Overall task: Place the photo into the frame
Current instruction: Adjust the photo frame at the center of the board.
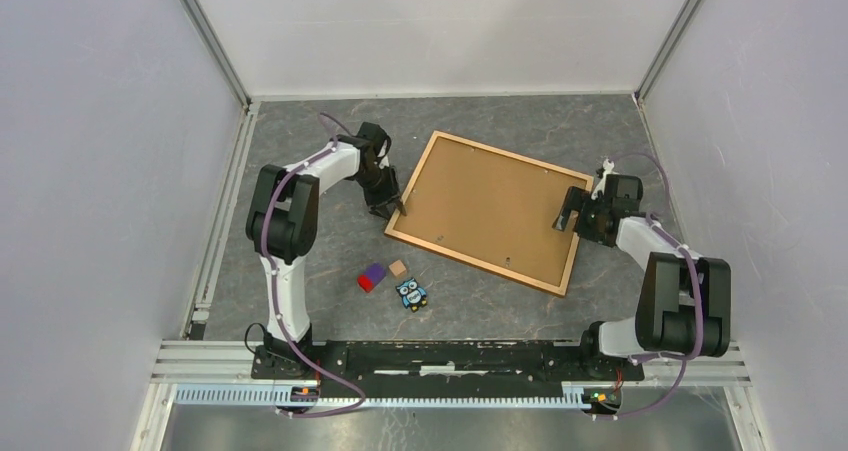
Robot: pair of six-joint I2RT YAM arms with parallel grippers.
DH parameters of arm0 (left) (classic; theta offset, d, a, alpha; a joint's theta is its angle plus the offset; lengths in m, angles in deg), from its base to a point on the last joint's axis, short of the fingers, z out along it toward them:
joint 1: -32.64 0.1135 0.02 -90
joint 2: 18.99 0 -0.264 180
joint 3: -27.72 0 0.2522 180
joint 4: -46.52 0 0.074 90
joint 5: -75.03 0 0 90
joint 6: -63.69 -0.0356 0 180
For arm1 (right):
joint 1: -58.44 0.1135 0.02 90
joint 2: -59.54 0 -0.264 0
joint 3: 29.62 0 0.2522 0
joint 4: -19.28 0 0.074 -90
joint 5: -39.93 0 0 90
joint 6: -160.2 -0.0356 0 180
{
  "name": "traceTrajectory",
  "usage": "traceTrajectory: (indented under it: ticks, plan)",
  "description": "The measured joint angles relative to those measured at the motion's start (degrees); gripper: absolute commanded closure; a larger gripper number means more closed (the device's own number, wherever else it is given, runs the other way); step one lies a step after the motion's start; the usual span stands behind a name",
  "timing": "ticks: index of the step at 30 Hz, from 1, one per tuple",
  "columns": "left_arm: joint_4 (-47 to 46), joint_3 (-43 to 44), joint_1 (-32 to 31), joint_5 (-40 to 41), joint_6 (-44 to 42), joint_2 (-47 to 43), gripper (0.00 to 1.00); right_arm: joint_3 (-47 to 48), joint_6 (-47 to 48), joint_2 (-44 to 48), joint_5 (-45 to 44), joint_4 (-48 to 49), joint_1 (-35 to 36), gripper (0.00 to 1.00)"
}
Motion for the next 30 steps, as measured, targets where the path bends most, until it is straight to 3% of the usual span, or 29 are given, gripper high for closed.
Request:
traceTrajectory:
  ticks: [7,14,22,30]
  plan:
    - [-0.70,-5.84,-0.39,-0.50,0.33,-3.48,0.66,-2.49,1.31,3.74,-0.02,-0.68,-2.27,0.02]
    - [-2.45,-8.70,-0.68,-2.95,0.07,-4.70,0.81,-0.11,2.40,1.75,-1.92,-2.84,-3.02,0.06]
    - [-3.34,-10.16,-0.70,-5.40,0.07,-5.27,0.87,4.39,1.99,-1.49,-5.07,-2.95,-3.30,0.13]
    - [-3.45,-10.47,-0.70,-6.45,0.07,-5.31,0.93,9.33,-5.35,-9.70,-10.25,-2.60,-3.30,0.17]
